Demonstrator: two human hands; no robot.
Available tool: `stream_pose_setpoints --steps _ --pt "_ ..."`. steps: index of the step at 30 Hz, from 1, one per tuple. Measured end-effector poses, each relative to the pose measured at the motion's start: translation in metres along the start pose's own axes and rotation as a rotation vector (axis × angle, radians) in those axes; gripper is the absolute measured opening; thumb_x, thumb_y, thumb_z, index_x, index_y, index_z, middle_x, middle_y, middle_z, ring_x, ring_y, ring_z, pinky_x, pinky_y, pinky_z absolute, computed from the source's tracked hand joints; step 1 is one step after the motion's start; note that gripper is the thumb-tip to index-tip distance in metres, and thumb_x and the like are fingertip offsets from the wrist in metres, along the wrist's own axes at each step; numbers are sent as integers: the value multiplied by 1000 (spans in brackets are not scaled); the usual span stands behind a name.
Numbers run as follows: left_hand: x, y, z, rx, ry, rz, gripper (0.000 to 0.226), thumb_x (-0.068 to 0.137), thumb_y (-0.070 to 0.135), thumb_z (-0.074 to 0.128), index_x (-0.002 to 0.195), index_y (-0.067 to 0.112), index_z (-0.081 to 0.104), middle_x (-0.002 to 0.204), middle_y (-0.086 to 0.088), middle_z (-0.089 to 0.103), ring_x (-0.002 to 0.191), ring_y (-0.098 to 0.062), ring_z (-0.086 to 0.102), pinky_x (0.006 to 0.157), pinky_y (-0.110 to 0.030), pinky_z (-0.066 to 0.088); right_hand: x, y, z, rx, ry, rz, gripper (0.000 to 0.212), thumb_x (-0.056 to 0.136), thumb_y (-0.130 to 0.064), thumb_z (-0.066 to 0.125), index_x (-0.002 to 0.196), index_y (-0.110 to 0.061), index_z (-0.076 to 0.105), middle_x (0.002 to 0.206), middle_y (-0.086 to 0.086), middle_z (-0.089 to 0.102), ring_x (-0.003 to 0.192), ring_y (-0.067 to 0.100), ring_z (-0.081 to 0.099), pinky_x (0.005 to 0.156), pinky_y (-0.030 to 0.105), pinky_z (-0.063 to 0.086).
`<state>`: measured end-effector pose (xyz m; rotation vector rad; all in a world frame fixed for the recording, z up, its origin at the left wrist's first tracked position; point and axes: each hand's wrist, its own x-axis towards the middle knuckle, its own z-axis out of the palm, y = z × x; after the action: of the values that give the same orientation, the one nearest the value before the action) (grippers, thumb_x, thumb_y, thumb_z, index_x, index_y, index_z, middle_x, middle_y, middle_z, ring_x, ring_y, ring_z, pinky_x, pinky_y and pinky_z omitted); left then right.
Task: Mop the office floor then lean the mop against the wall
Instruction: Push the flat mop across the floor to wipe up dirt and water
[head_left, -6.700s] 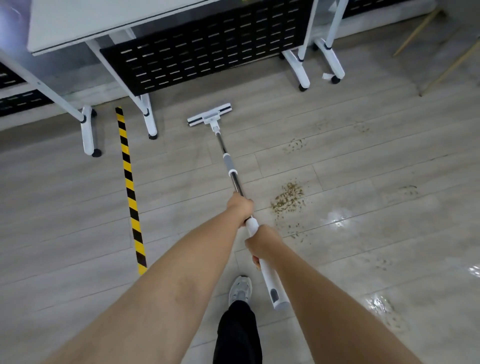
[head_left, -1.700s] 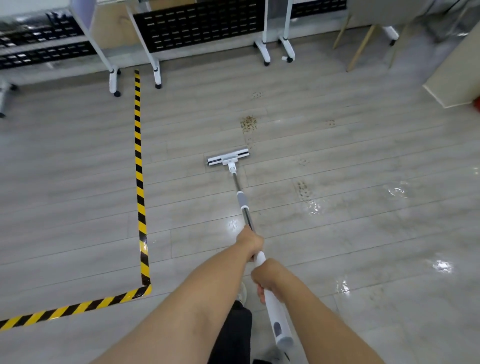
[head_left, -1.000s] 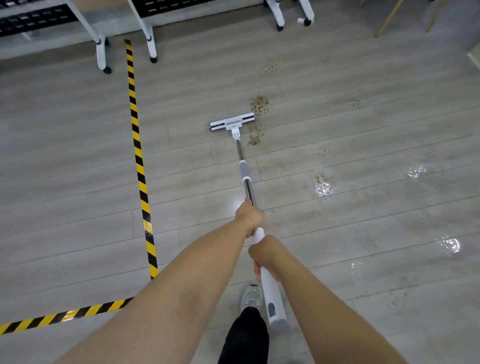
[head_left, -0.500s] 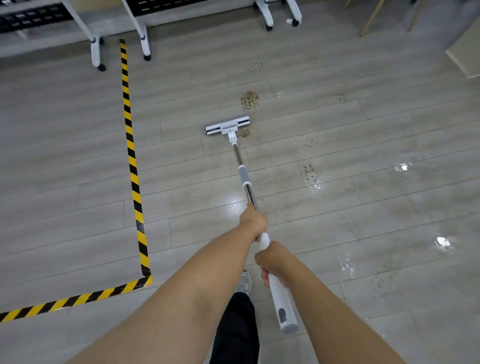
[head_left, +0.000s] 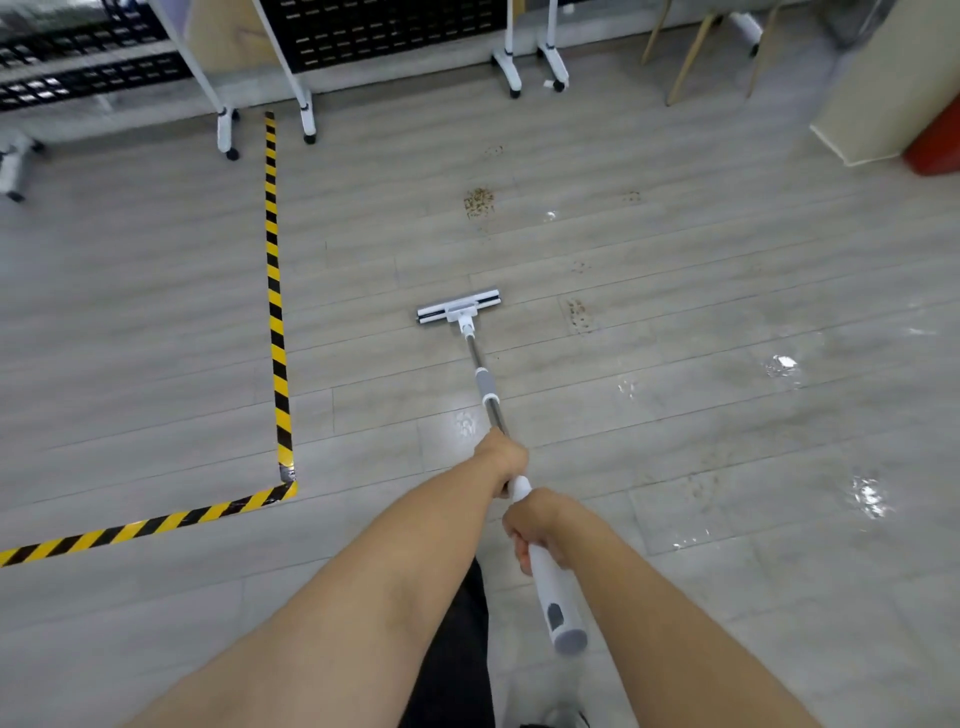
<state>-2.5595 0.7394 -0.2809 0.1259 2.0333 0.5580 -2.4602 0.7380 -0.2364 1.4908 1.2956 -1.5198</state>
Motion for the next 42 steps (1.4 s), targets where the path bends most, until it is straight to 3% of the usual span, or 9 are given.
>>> stream_pose_setpoints --steps 3,7,13,20,22,27,33,38,42 --pt "-23 -10 4 -2 -12 -18 28 93 14 50 121 12 50 115 -12 61 98 -30 64 55 -32 52 -25 17 5 41 -14 4 21 75 6 55 95 -2 55 83 16 62 76 28 57 91 42 56" --pt "-24 -20 -7 -33 -32 -28 27 88 13 50 115 17 49 110 -13 62 99 -31 68 68 -36 57 -32 13 23 77 7 29 32 85 1 49 116 -5 53 63 10 60 59 20 55 74 35 56" --pt "24 -18 -35 -58 -49 -13 36 89 13 51 123 25 45 105 -8 62 99 -31 66 77 -37 57 -8 -31 38 111 38 51 35 91 -3 44 125 -12 51 50 6 57 48 19 51 67 35 52" --pt "102 30 -90 -11 -30 -13 40 91 12 50 129 24 44 100 -5 56 95 -30 63 54 -29 47 36 -123 30 95 87 -17 22 90 0 40 109 -5 50 56 11 54 36 21 48 48 30 49" --pt "122 46 -106 15 -15 15 35 92 12 51 125 21 46 94 -3 54 92 -28 60 51 -28 43 47 -153 25 107 78 -5 22 91 0 41 110 -8 49 56 11 53 36 20 47 47 29 48" --pt "160 74 -132 24 -14 20 32 92 12 51 123 16 46 104 -9 60 94 -31 64 50 -30 47 71 -200 17 124 55 -28 33 91 0 42 123 -6 50 45 7 53 38 21 48 55 35 50" --pt "165 62 -105 28 -35 13 48 92 7 44 138 20 38 100 -7 54 81 -26 58 48 -30 47 83 -168 13 98 74 -49 32 86 0 43 115 -1 54 44 9 52 34 22 48 58 37 49" --pt "141 28 -72 63 -36 6 60 94 7 42 150 25 28 107 -9 53 90 -29 58 63 -35 53 74 -113 24 86 80 -85 23 85 2 42 103 -2 54 52 12 51 32 20 45 49 30 48" --pt "103 -5 -40 88 -41 0 58 93 10 47 147 22 30 115 -12 57 101 -33 63 72 -37 57 53 -57 34 -7 63 -86 26 86 -2 42 108 -2 53 48 11 55 37 23 50 61 36 53"
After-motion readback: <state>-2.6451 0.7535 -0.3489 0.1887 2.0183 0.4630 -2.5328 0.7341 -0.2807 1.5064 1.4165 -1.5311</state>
